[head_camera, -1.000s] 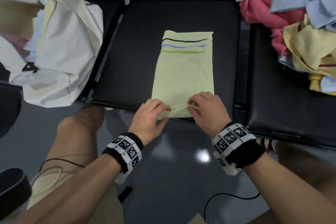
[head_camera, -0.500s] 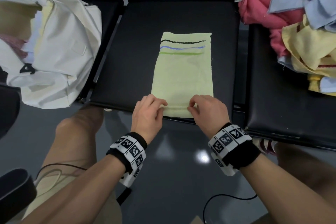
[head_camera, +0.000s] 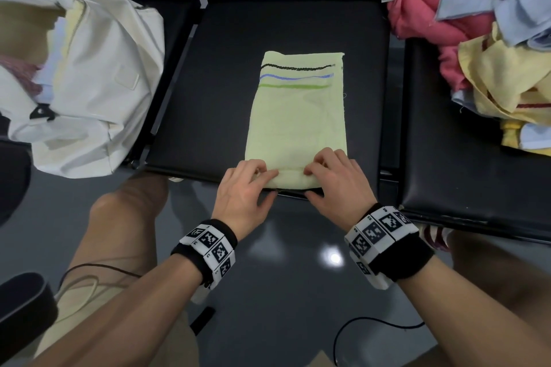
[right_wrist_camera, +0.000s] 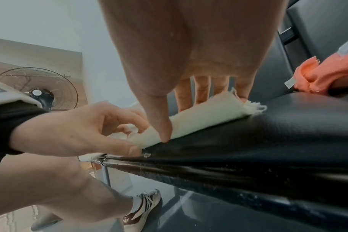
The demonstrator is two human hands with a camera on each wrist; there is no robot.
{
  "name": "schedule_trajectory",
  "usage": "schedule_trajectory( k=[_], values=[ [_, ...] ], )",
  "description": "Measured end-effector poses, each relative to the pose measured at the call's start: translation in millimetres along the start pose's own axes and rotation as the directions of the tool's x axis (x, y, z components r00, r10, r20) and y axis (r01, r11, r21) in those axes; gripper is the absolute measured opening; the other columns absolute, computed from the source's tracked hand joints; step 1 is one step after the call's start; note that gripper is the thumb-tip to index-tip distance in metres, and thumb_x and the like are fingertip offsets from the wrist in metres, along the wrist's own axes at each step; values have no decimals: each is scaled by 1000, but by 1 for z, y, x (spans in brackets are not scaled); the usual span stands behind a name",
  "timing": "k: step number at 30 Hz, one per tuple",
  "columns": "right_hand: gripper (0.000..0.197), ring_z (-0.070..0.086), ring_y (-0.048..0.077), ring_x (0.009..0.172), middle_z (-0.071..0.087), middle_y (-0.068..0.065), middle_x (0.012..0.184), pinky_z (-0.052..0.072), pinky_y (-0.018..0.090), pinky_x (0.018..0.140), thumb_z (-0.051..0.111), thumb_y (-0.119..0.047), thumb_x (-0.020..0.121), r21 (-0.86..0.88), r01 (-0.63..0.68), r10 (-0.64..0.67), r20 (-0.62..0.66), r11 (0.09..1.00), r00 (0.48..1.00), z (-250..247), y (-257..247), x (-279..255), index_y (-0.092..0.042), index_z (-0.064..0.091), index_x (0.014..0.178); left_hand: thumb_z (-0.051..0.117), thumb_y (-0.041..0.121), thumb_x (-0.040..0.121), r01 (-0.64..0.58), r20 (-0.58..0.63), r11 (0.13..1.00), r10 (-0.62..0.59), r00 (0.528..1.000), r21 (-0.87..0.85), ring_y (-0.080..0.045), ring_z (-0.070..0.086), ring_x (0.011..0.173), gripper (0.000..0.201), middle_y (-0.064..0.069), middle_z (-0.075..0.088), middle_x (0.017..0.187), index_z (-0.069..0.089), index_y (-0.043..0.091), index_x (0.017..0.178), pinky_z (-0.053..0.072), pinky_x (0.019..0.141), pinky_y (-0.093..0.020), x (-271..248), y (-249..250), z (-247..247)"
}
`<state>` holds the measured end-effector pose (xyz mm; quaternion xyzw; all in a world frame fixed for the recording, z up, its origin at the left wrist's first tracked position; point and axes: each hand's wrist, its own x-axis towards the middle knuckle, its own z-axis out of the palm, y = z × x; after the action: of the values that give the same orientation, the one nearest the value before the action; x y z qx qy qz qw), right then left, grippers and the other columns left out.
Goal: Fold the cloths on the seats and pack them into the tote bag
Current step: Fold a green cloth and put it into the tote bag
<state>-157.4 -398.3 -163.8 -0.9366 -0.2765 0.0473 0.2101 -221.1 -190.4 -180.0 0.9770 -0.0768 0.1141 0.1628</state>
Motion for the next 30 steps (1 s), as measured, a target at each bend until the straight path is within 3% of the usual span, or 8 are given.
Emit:
schedule_trajectory(
  k=[5, 9, 13, 15, 18, 22, 25, 30],
  values=[
    [9, 54, 26, 87, 59, 0, 96, 42, 39, 70, 69, -21, 87, -4, 11, -11, -43, 1000, 999, 0, 2, 2, -16, 71, 94, 66, 3, 86, -20, -1, 1000, 20, 1000, 21, -19, 51, 98, 28, -2, 61, 106, 72, 12, 111, 32, 79, -26, 7, 2, 1],
    [12, 53, 27, 81, 58, 0, 87, 38, 37, 69, 66, -17, 89, -13, -4, 3, -86, 1000, 996, 4, 3, 3, -19, 73, 99, 48, 10, 93, 0, 63, 1000, -2, 998, 25, -19, 52, 94, 30, 4, 63, 99, 68, 15, 115, 31, 80, -26, 10, 3, -2],
    [15, 53, 26, 86, 62, -2, 87, 40, 40, 79, 56, -22, 96, 44, -43, 44, -24, 998, 999, -2, 0, 4, -21, 61, 110, 51, 9, 97, 175, 84, 977, -165, 983, -122, -15, 53, 89, 19, 4, 61, 98, 56, 18, 113, 30, 86, -26, 12, 6, -4],
    [9, 50, 23, 84, 61, -4, 82, 40, 40, 81, 51, -25, 98, 60, -53, 52, 11, 997, 999, -5, 0, 4, -22, 54, 106, 53, 10, 98, 182, 97, 976, -171, 980, -120, -15, 53, 84, 12, 7, 59, 92, 56, 20, 105, 31, 85, -29, 13, 5, -5],
    [3, 51, 24, 77, 57, -3, 75, 40, 38, 73, 63, -22, 92, 72, -77, 82, -77, 994, 994, -5, 0, 3, -21, 61, 90, 57, 11, 97, 175, 115, 980, -164, 980, -93, -17, 57, 85, 10, 9, 64, 90, 64, 19, 98, 35, 79, -30, 18, 2, -6],
    [5, 52, 25, 82, 57, 0, 85, 40, 37, 71, 72, -21, 84, 54, -84, 93, -196, 995, 976, -2, -1, 3, -18, 73, 80, 65, 10, 92, 80, 58, 997, -80, 995, -5, -22, 52, 86, 5, 2, 60, 92, 68, 15, 92, 37, 70, -32, 22, 5, -2],
    [12, 51, 25, 86, 58, -2, 86, 42, 39, 74, 72, -29, 82, -7, -82, 80, -167, 997, 983, -5, 0, 5, -19, 76, 78, 71, 16, 90, 80, -30, 996, -79, 996, 41, -22, 45, 88, 2, 0, 55, 93, 71, 16, 88, 28, 70, -30, 24, 2, 0],
    [30, 54, 27, 91, 58, -1, 94, 44, 41, 76, 83, -36, 68, -32, -46, 44, -48, 998, 998, -5, 2, 5, -16, 76, 90, 74, 11, 88, -59, -91, 996, 64, 994, 60, -21, 47, 78, 5, 2, 58, 81, 74, 15, 88, 31, 66, -31, 26, -1, -2]
  ],
)
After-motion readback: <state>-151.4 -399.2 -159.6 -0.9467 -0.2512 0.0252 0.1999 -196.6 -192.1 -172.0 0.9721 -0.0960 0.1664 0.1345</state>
